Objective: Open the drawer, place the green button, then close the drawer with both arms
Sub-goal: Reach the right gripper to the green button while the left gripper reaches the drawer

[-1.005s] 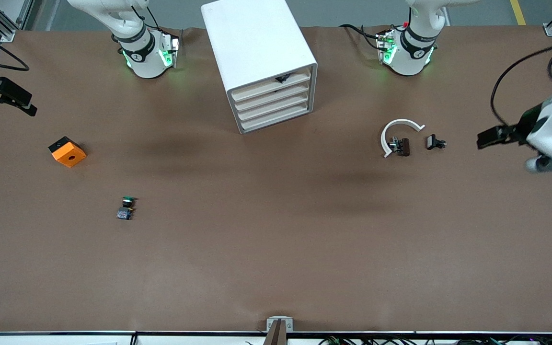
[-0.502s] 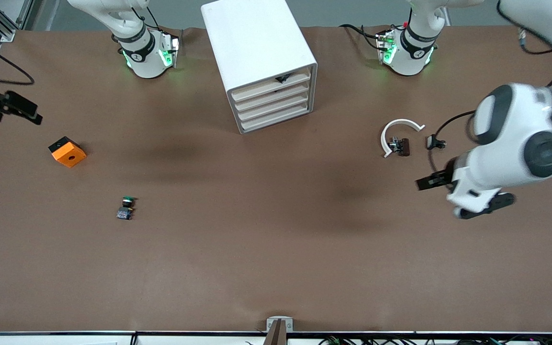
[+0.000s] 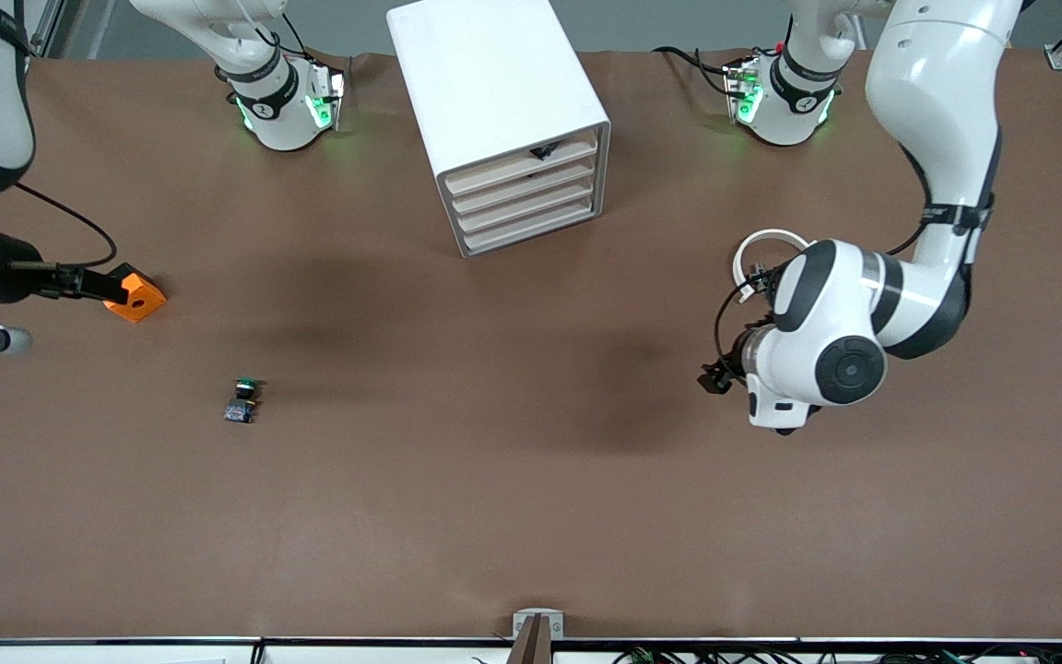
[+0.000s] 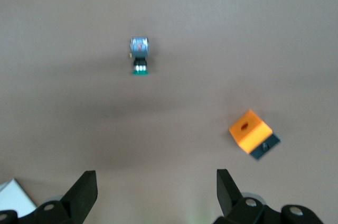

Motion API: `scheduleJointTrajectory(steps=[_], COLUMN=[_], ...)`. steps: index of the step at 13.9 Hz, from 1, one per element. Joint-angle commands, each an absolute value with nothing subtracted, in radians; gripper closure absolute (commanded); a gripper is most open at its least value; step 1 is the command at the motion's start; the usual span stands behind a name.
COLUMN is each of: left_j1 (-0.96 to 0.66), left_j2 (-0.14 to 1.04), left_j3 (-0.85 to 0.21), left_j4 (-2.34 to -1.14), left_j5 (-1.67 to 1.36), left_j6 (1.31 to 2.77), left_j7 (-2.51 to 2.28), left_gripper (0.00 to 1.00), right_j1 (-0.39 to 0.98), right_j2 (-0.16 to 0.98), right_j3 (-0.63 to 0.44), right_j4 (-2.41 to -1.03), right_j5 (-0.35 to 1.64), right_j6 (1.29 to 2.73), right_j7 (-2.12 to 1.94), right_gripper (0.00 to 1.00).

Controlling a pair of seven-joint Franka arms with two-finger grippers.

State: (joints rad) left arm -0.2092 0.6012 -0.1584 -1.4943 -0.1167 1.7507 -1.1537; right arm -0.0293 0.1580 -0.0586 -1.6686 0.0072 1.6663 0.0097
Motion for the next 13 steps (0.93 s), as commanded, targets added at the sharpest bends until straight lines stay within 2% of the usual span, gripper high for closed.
scheduleJointTrajectory(steps=[1,5,8,13], left_j1=[-0.28,-0.382,-0.416,-0.491], left_j2=[0.63,0.635,0.67,0.745], left_j3=[-0.156,-0.16,-0.158,-0.16], left_j4=[-1.468,-1.471,-1.47,-1.479], left_j5=[-0.159,-0.257,-0.42,-0.552], left_j6=[1.753,1.741,1.741,1.712], left_j7=[-1.383,-1.774,-2.032,-2.161], left_gripper=[0.0,0.0,0.0,0.0], right_j1=[-0.034,-0.038,-0.025,0.011], right_j2=[0.216,0.244,0.285,0.339], right_j3=[-0.054,-0.054,-0.051,-0.051], right_j4=[-1.696,-1.842,-1.876,-1.954], right_j5=[0.018,0.018,0.05,0.067], right_j6=[1.788,2.047,2.158,2.327], right_j7=[0.015,0.054,0.097,0.094], right_gripper=[0.0,0.0,0.0,0.0])
